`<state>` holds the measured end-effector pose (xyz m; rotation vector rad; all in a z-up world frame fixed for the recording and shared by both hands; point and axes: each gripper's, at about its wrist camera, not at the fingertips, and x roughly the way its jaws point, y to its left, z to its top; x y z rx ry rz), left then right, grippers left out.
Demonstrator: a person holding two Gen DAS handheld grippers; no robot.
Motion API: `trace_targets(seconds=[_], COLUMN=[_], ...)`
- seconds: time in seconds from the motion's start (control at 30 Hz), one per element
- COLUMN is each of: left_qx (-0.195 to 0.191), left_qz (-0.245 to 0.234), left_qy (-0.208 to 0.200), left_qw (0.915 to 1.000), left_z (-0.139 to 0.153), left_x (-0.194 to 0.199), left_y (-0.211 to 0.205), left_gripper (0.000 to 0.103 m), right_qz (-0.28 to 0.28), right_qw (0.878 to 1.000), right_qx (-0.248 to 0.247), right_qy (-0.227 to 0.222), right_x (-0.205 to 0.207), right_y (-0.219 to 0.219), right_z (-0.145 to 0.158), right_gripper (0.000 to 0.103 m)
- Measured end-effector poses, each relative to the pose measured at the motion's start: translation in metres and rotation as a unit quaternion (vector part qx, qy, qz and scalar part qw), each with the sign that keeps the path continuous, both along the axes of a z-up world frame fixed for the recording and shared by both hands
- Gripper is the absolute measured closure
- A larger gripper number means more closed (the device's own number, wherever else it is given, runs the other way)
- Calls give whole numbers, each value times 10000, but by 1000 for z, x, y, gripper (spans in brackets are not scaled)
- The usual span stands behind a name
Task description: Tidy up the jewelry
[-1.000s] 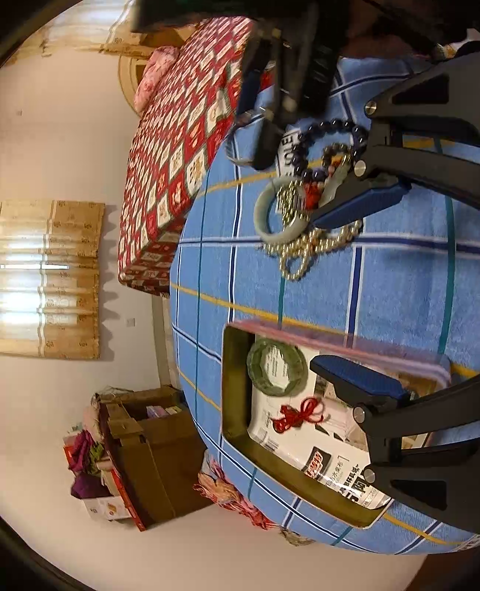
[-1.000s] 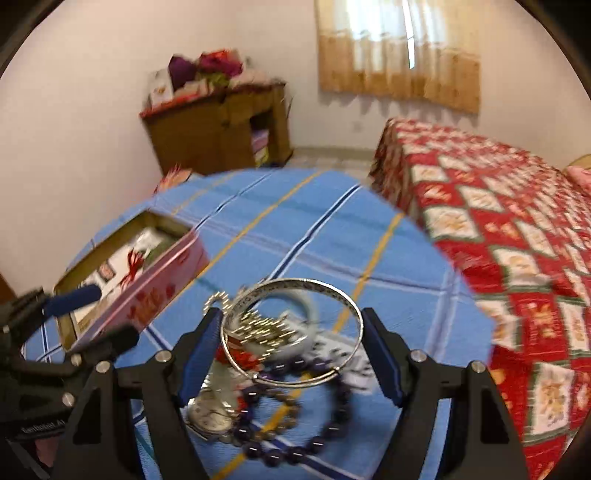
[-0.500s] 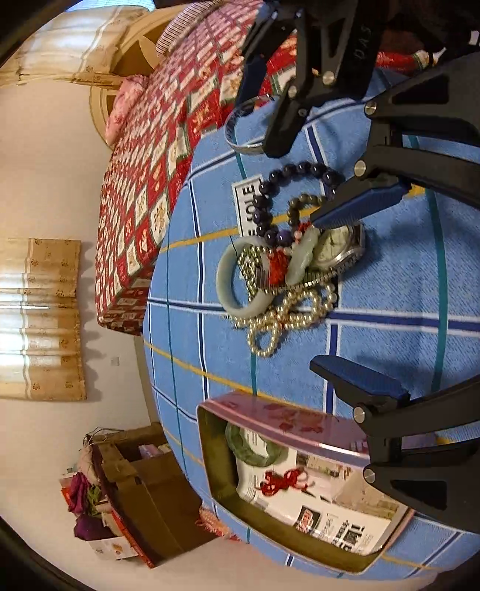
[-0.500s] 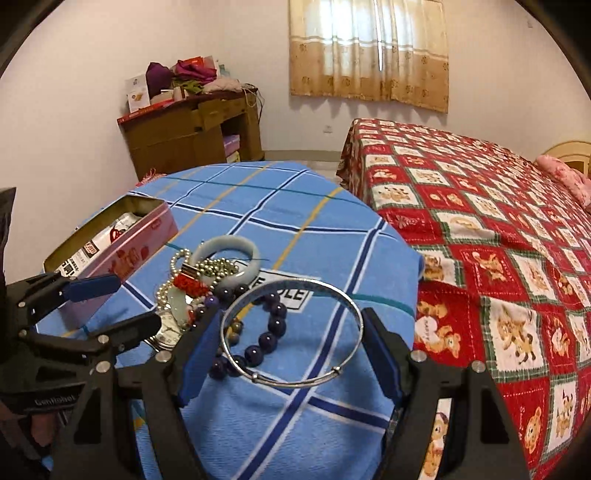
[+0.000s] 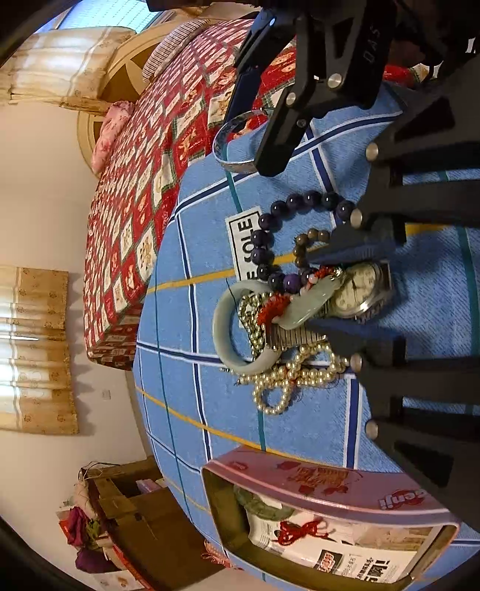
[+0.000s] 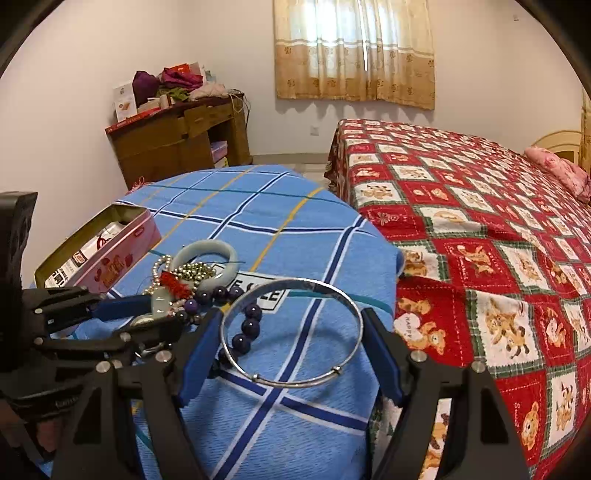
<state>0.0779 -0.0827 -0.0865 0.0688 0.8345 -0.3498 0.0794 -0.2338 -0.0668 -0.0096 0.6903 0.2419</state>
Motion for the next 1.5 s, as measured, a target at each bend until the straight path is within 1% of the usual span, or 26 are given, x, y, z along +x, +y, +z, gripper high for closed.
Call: trace_targets(seconds=[0.03,0.13,0.33,0.5,0.73,1.03,1.13,1.23,1.4,1.5], left_qx=[34,-116,-289,-417,-546,-672,-685,-615,-541,-529], left_qz=[26,38,61,9,146,336,443,581,880,1032], left_qy=[-22,10,-234,-368,-629,-912,-1019,-1128,-1282,-1305], left_qw=[10000,9999,9993,9985,9964,9930,9914,9900,9863,9846], left_z=[0,1,15,29,54,81,88,94,102,103], left_x=[-1,-5,-18,-27,-32,-37,-37,-38,-38,-37], left_y=[2,10,21,29,45,69,79,88,114,130], left_gripper=[89,91,94,95,95,95,95,95,95,95], right_qz=[14,46,87,127,181,401,507,620,922,1099], right_qw=[10000,10000,9999,9998,9995,9987,9981,9974,9949,9928], right_qx=[13,26,22,2,19,72,131,162,163,117], right_qy=[0,-14,-89,-171,-244,-316,-318,-324,-384,-459], right_x=[0,-2,-5,-8,-11,-14,-13,-10,-4,1], right_y=[0,2,6,10,13,26,33,41,63,79], right_z=[0,0,5,10,17,28,32,36,45,52], right_gripper=[26,26,26,26,26,26,26,26,26,26])
